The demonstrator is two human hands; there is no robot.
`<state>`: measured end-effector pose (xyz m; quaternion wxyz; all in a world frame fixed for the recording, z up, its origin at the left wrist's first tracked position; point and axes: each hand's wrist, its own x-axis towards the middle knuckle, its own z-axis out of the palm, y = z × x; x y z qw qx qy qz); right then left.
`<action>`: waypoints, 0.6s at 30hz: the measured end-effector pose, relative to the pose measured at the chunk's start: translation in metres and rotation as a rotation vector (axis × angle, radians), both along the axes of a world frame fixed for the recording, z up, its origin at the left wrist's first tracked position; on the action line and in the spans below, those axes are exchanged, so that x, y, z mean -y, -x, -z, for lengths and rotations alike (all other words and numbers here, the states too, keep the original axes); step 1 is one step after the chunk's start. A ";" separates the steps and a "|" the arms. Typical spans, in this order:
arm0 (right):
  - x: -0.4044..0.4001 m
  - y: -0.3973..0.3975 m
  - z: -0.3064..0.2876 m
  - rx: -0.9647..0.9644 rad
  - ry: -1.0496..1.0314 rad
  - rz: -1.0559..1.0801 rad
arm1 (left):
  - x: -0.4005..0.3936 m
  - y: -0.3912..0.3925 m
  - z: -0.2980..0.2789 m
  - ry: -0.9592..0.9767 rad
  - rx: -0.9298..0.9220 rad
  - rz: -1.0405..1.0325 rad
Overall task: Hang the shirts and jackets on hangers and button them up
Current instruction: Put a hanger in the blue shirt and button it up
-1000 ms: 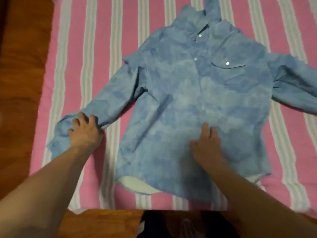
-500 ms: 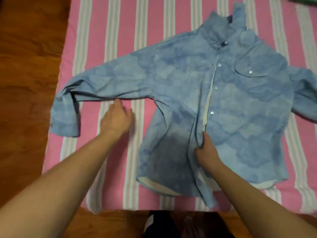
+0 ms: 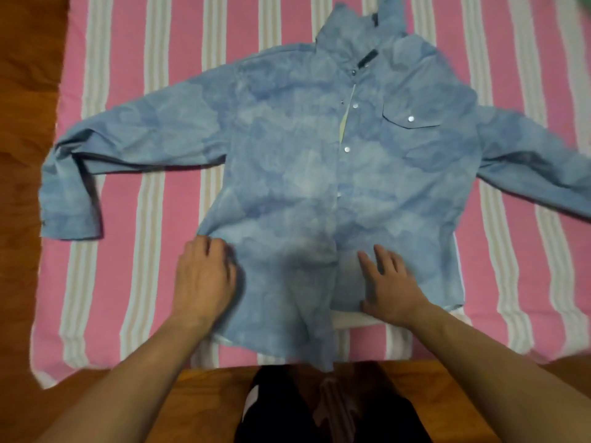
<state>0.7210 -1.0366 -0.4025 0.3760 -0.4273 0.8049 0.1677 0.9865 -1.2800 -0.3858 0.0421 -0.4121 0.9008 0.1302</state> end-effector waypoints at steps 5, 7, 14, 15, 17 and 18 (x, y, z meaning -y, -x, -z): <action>-0.058 0.025 -0.003 -0.099 -0.014 0.067 | -0.075 0.011 0.011 -0.359 0.114 0.651; -0.080 0.038 -0.002 -0.157 0.039 0.129 | -0.089 0.005 0.019 -0.330 0.282 0.777; -0.082 0.057 -0.009 -0.016 0.390 1.221 | -0.093 0.012 0.017 -0.245 0.102 0.632; -0.081 0.059 -0.014 0.077 0.468 1.239 | -0.090 0.013 0.016 -0.280 0.126 0.579; -0.094 0.063 -0.028 0.074 0.460 1.089 | -0.087 0.014 0.012 -0.353 0.167 0.475; -0.109 0.069 -0.035 -0.024 0.402 0.981 | -0.088 0.016 0.010 -0.358 0.154 0.455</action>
